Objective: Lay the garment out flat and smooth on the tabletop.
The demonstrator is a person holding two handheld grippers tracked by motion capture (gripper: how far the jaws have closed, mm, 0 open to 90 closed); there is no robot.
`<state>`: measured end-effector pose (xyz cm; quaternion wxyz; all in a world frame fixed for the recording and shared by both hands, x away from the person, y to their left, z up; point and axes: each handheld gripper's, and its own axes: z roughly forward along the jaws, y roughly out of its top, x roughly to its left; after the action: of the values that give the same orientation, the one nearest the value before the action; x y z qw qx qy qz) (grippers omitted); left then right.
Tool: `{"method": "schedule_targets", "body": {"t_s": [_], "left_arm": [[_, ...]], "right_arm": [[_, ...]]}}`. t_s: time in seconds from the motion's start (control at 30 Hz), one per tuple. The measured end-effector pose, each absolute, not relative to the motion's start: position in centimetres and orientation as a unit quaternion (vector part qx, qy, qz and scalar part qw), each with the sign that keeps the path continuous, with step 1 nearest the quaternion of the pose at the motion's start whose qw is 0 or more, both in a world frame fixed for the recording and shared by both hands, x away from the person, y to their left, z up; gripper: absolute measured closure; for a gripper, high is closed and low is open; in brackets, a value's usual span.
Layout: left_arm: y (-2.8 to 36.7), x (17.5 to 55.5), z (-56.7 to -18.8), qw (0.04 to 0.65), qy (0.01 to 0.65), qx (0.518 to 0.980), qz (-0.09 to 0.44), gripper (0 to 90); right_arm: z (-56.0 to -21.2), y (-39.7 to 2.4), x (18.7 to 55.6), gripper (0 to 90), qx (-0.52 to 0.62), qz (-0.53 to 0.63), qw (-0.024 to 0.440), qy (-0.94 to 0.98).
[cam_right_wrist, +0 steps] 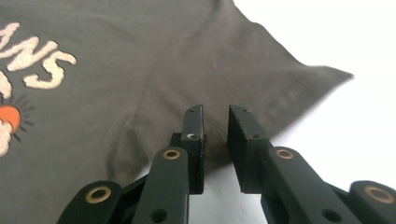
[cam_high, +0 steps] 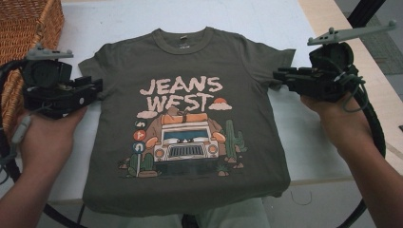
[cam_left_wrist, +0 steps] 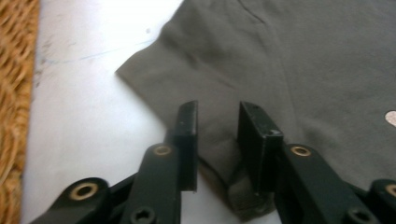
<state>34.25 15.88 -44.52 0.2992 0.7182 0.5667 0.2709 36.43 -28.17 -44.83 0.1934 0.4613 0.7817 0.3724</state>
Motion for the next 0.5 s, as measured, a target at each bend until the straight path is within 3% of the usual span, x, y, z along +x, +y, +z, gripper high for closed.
{"method": "schedule_targets", "body": {"t_s": [0.07, 0.2, 0.3, 0.4, 0.5], "left_arm": [[16.1, 34.2, -44.3, 0.298, 0.577, 0.713, 0.265, 65.9], [16.1, 33.4, -43.3, 0.360, 0.542, 0.705, 0.283, 48.3], [15.9, 33.3, -42.3, 0.395, 0.530, 0.696, 0.282, 33.1], [15.8, 33.6, -41.6, 0.399, 0.544, 0.682, 0.282, 16.5], [15.6, 33.7, -41.0, 0.388, 0.556, 0.680, 0.279, 15.6]], "right_arm": [[-44.9, -28.7, 36.1, 69.3, 0.471, 0.370, 0.200, 0.775], [-44.5, -30.2, 35.5, 62.3, 0.496, 0.402, 0.202, 0.742], [-43.8, -30.8, 35.5, 47.4, 0.504, 0.429, 0.210, 0.720], [-43.1, -30.9, 35.5, 26.4, 0.513, 0.444, 0.228, 0.699], [-42.6, -30.9, 35.5, 14.4, 0.525, 0.442, 0.244, 0.685]]}}
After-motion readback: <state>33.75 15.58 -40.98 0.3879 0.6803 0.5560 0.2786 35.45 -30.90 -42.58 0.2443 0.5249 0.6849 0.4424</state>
